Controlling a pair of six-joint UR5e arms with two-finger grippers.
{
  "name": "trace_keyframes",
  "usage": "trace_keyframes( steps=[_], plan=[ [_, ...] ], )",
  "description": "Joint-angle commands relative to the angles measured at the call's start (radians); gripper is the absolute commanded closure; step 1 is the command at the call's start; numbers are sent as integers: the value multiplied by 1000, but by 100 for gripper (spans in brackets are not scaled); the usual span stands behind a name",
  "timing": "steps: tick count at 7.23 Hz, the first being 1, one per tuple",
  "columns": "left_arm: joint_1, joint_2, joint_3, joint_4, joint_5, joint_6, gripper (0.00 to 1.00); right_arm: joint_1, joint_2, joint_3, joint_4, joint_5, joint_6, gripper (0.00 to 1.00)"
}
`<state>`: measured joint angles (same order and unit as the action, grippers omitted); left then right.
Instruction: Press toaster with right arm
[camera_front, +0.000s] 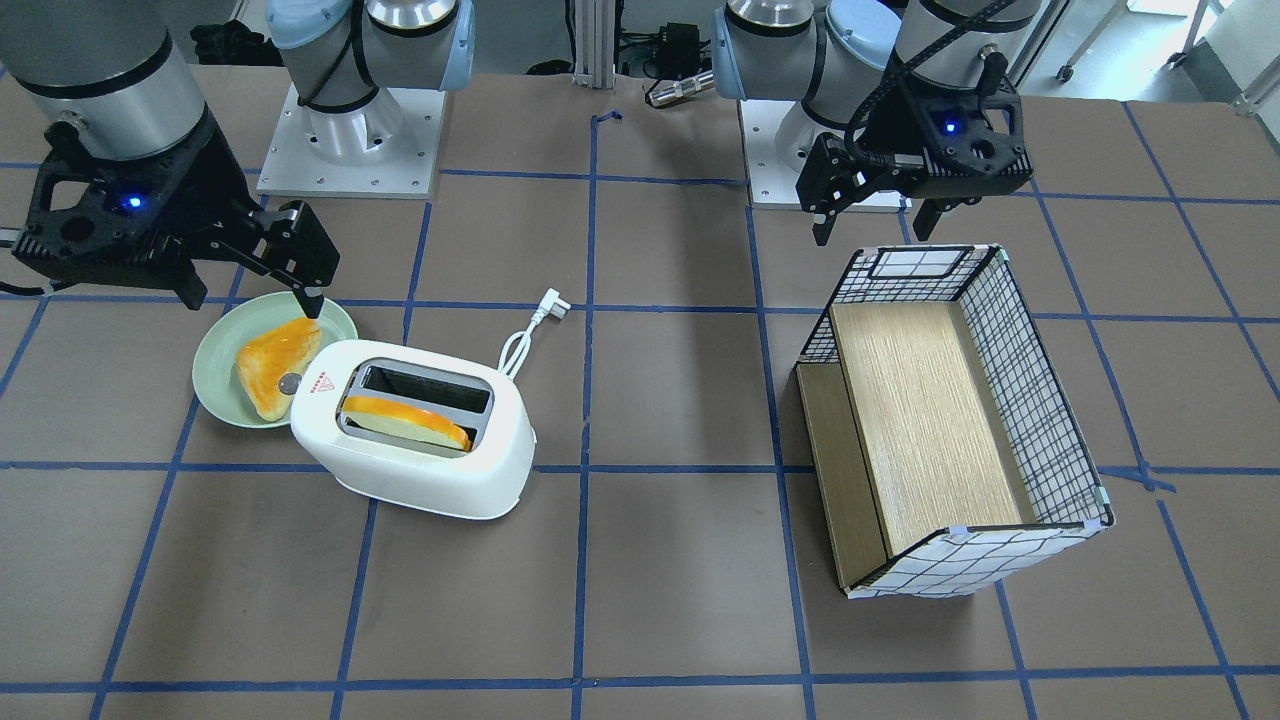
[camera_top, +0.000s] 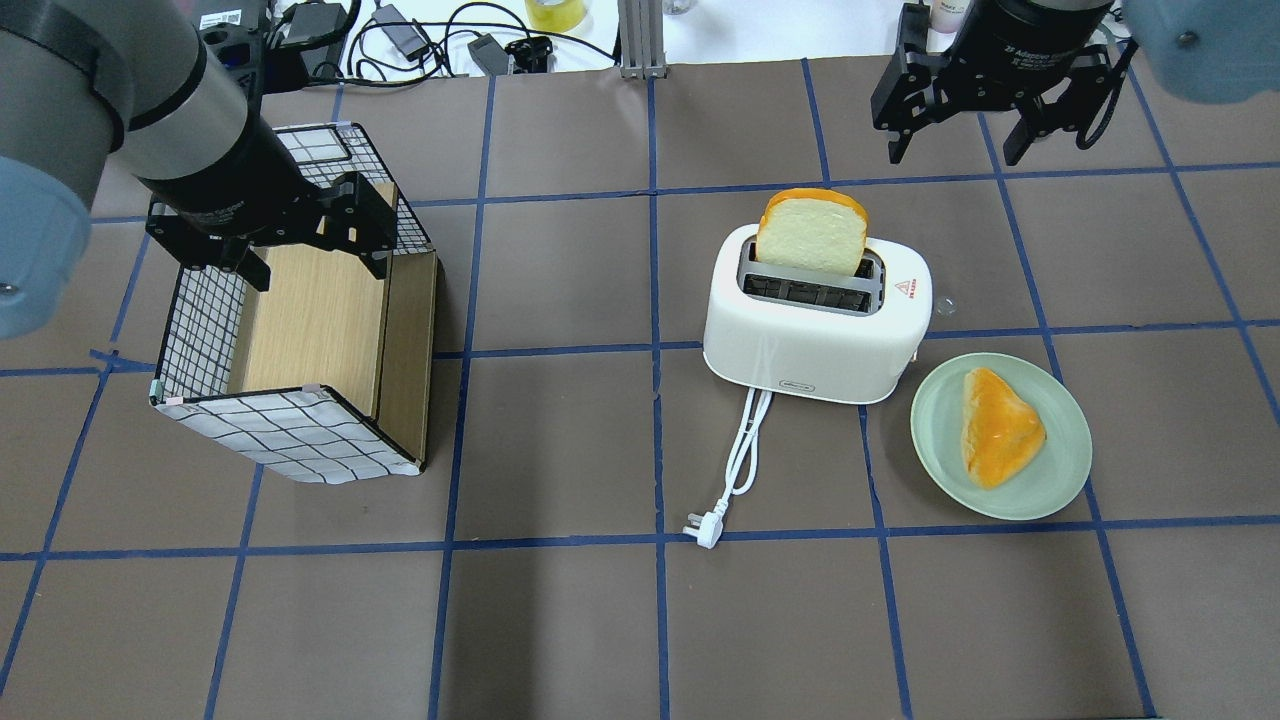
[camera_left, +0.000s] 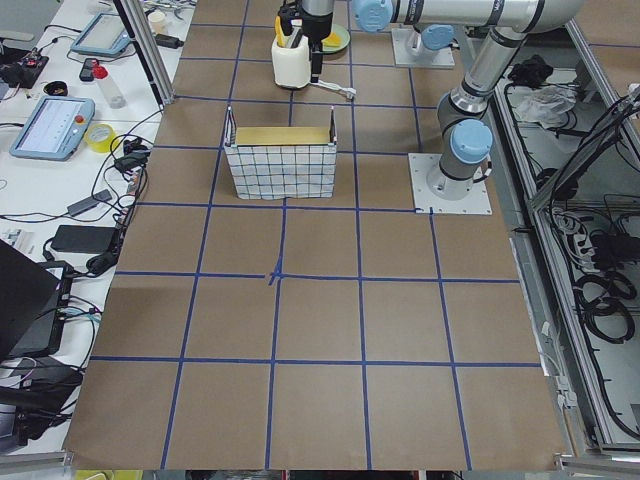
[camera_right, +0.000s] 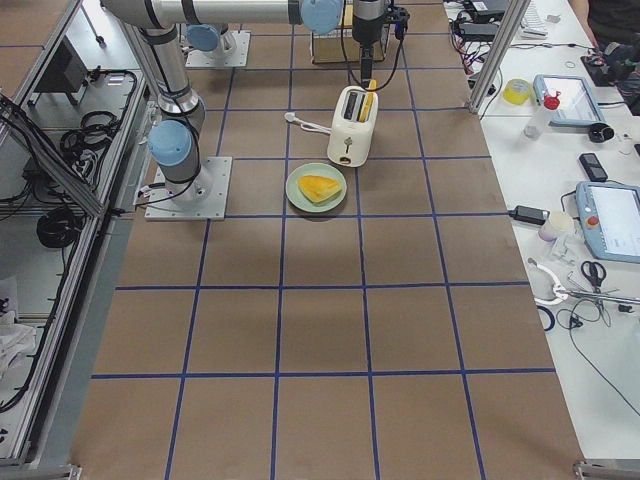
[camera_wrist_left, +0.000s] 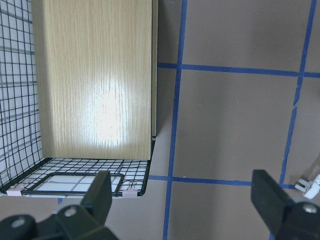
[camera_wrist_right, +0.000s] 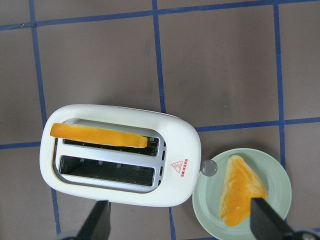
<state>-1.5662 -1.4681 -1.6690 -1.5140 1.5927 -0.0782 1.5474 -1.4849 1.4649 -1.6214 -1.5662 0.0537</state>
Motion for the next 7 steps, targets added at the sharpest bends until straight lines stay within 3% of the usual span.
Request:
trace_keyframes(
  steps=[1,5,6,7],
  plan=[
    [0,0,0,0,0,0,0,-1,0,0,0,0,0,0],
    [0,0,0,0,0,0,0,-24,2,0,-5,0,-67,1],
    [0,0,0,0,1,0,0,-51,2,-1,-2,2,-125,17],
    [0,0,0,0,1,0,0,-71,2,-1,0,2,-190,40]
  ],
)
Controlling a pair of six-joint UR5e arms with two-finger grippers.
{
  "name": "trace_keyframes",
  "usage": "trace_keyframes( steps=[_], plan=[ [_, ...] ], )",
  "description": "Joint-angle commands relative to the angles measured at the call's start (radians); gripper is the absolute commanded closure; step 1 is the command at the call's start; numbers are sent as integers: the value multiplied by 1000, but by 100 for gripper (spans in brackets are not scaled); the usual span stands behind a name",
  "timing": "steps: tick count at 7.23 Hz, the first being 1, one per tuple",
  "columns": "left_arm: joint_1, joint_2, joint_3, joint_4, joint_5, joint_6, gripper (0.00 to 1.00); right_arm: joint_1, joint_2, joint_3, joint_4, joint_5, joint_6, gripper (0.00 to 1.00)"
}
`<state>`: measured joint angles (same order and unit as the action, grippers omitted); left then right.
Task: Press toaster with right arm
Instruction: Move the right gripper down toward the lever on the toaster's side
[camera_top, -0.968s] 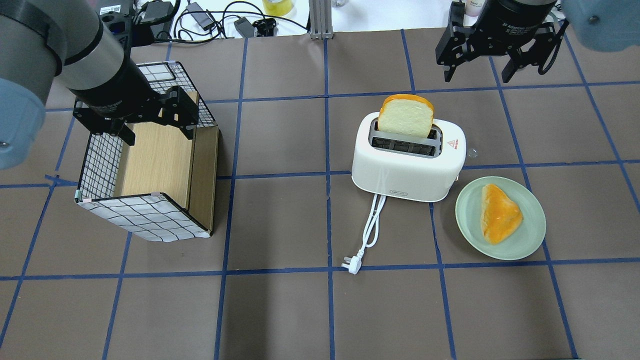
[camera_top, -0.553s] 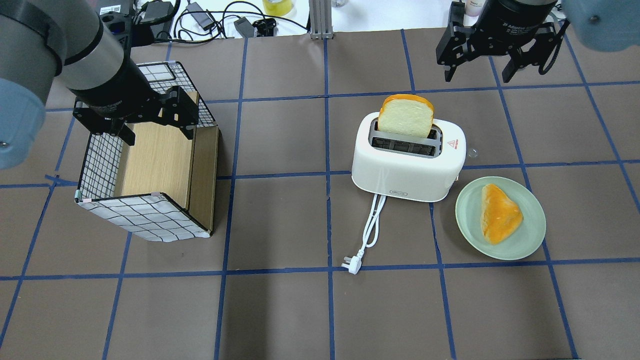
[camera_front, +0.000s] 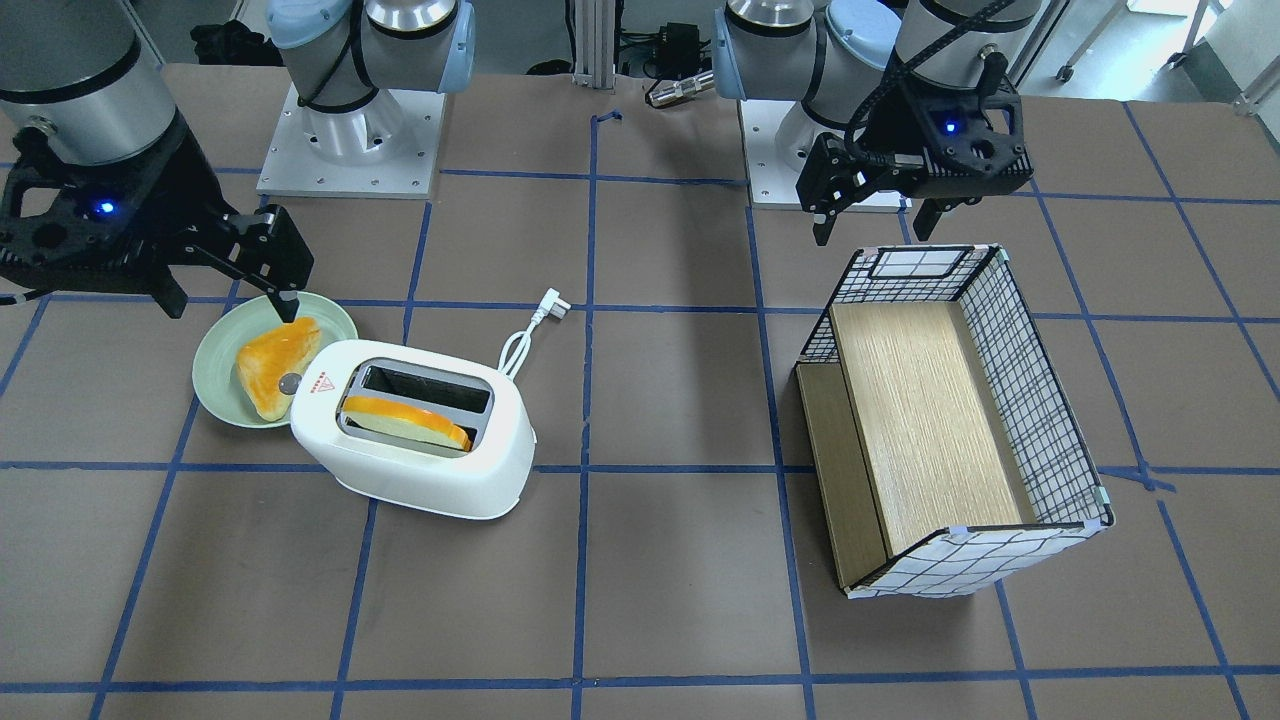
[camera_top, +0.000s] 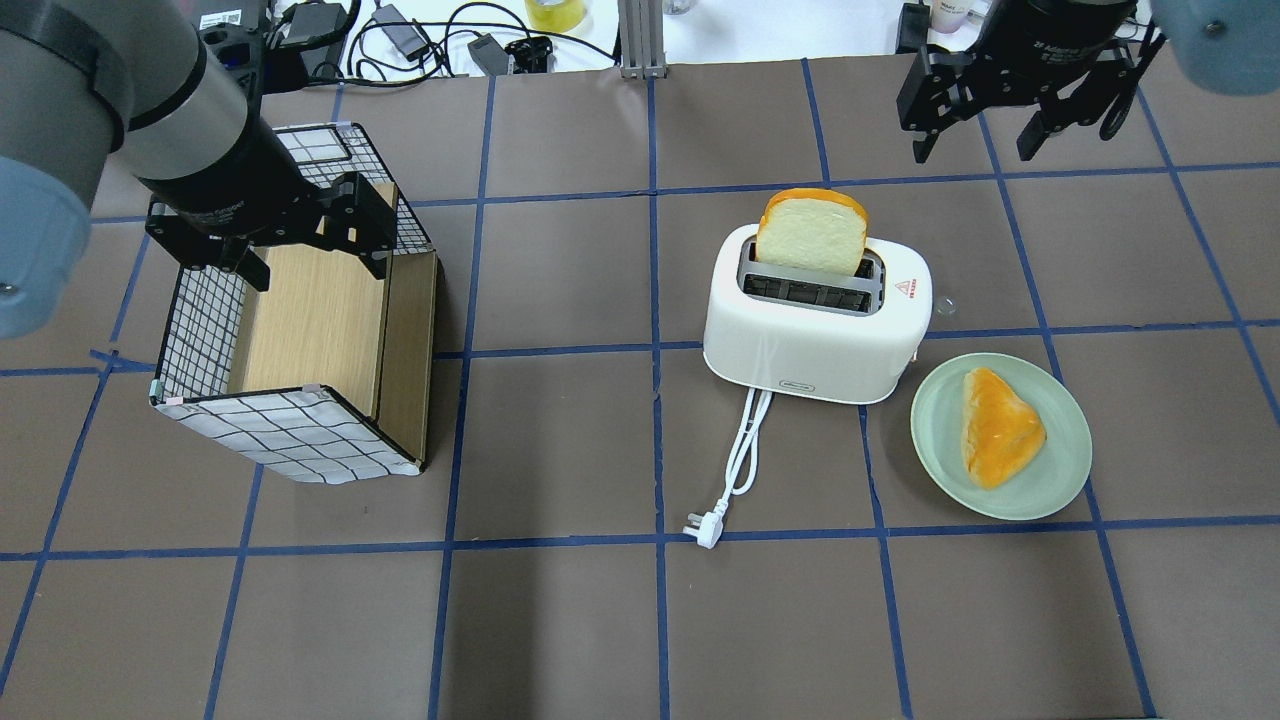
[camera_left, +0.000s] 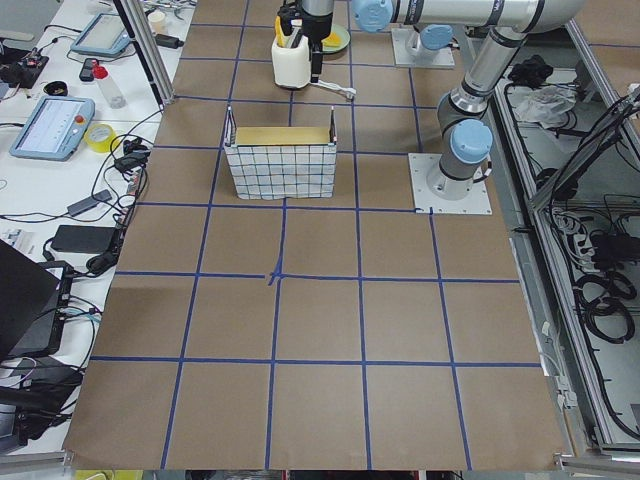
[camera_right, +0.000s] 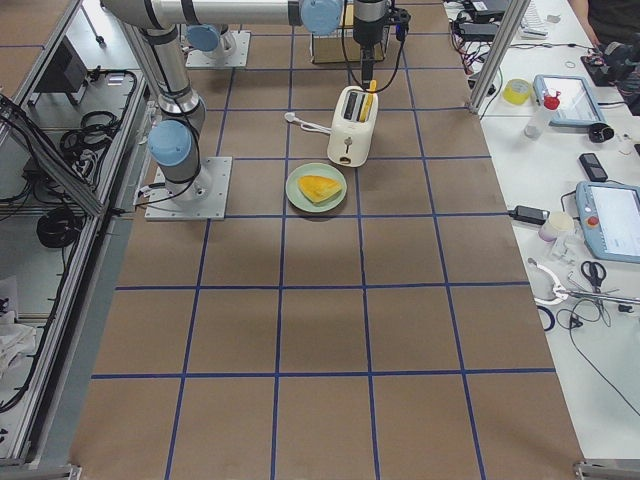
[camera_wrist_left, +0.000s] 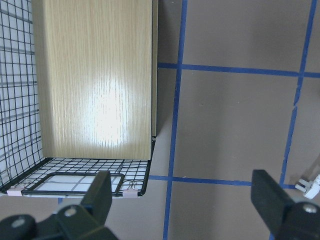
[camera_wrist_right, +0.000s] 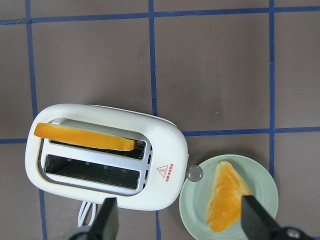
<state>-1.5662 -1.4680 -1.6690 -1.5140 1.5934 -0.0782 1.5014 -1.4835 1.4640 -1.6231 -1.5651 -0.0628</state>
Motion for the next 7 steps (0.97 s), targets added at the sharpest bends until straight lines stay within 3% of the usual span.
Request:
trace_keyframes(
  steps=[1,2,4,7],
  plan=[
    [0,-2,0,0,0,0,0,-32,0,-1,6,0,-95,73],
    [0,-2,0,0,0,0,0,-52,0,1,8,37,-110,90],
    [0,0,0,0,0,0,0,-139,6,22,14,118,-231,93],
    [0,0,0,0,0,0,0,-167,12,110,14,203,-247,98]
  ],
)
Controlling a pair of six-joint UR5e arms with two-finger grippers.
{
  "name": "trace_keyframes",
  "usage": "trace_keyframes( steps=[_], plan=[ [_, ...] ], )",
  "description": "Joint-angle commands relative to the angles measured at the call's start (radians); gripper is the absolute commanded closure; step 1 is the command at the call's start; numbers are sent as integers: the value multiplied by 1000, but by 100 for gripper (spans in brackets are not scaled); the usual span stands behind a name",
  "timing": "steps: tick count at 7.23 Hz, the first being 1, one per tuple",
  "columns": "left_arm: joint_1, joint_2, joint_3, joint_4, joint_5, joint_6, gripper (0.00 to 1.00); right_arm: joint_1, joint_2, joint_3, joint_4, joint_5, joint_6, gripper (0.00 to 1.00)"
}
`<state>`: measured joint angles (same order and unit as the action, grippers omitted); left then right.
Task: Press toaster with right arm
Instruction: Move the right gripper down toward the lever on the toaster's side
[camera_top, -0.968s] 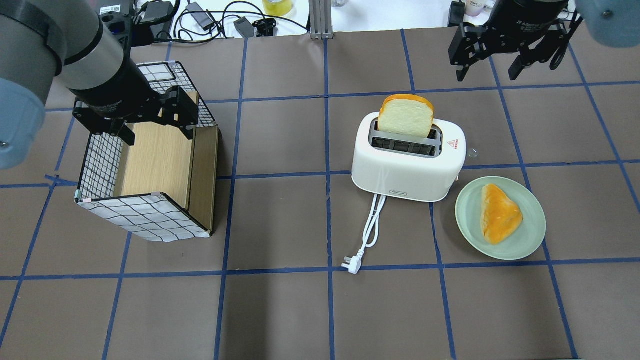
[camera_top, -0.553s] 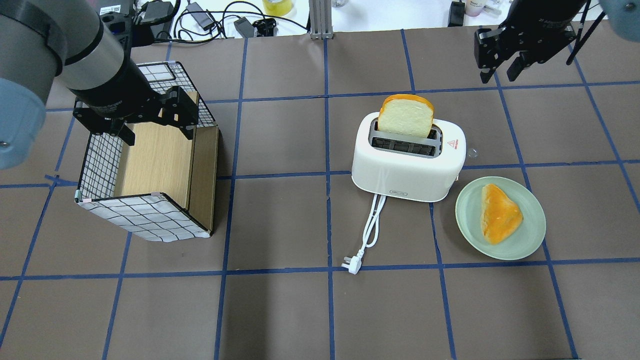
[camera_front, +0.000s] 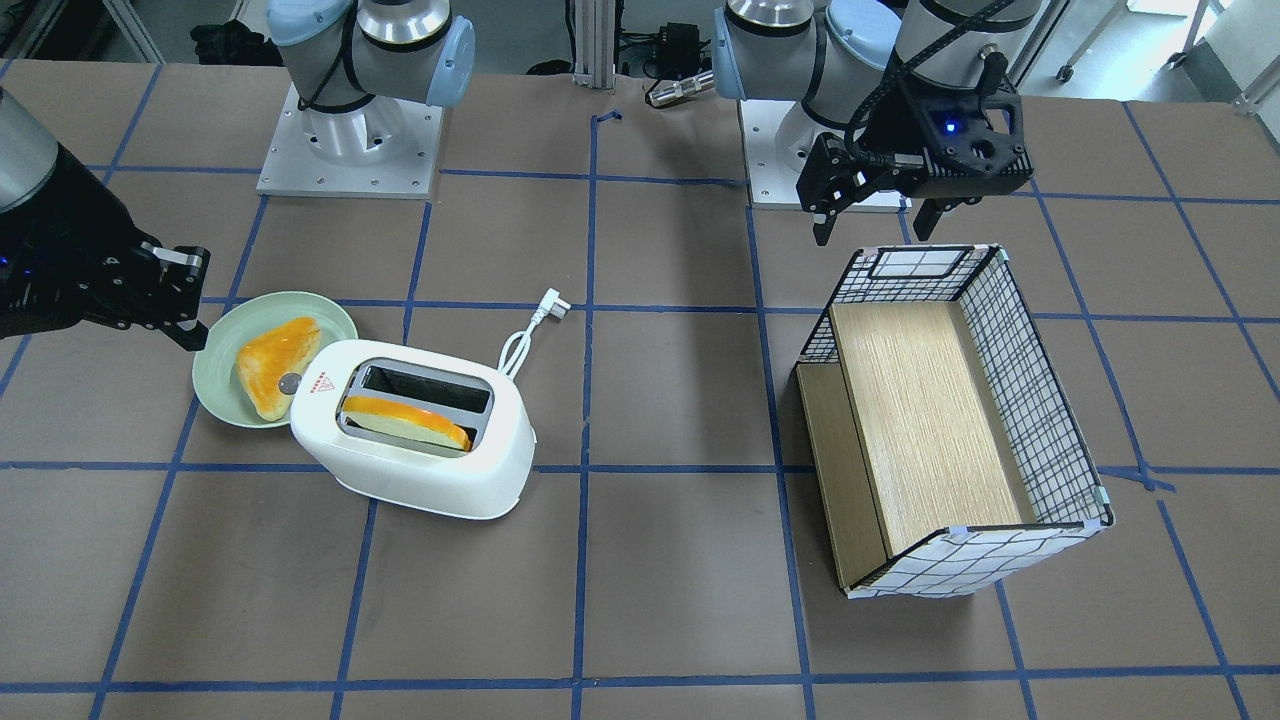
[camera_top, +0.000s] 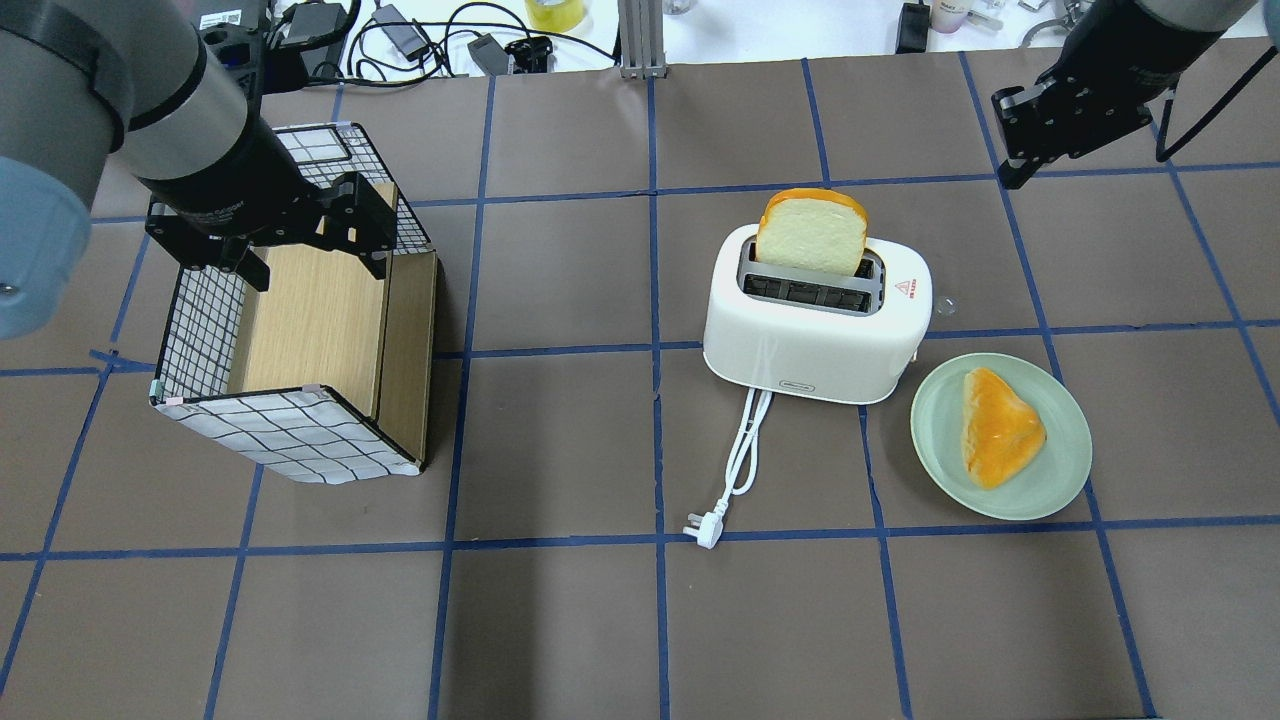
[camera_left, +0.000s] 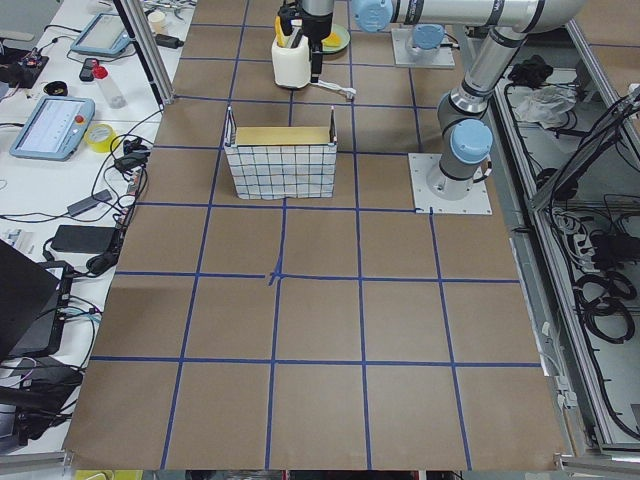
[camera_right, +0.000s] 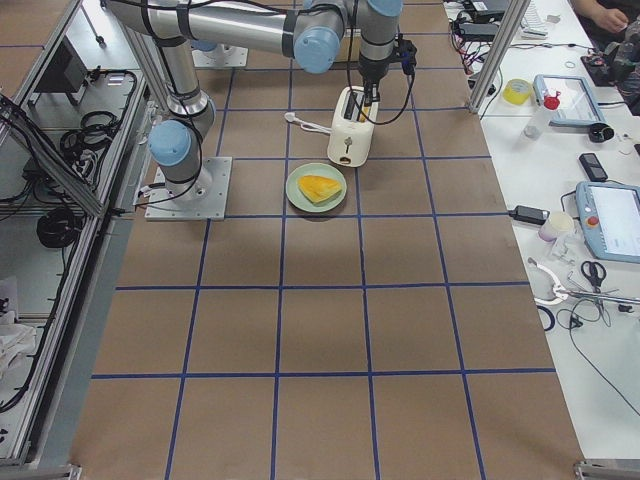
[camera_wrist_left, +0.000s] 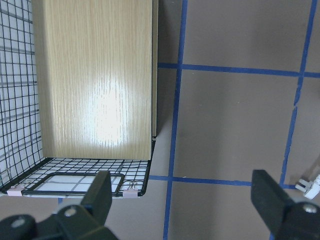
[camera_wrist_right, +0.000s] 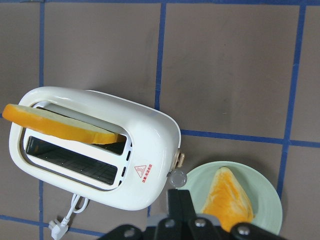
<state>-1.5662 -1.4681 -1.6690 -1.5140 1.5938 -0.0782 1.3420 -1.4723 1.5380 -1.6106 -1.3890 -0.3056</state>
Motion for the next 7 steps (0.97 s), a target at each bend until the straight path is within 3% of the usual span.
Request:
trace_keyframes(
  steps=[1,7],
  plan=[
    [0,0,0,0,0,0,0,-7,4,66,3,28,-4,98],
    [0,0,0,0,0,0,0,-58,75,128,11,33,-1,98]
  ],
)
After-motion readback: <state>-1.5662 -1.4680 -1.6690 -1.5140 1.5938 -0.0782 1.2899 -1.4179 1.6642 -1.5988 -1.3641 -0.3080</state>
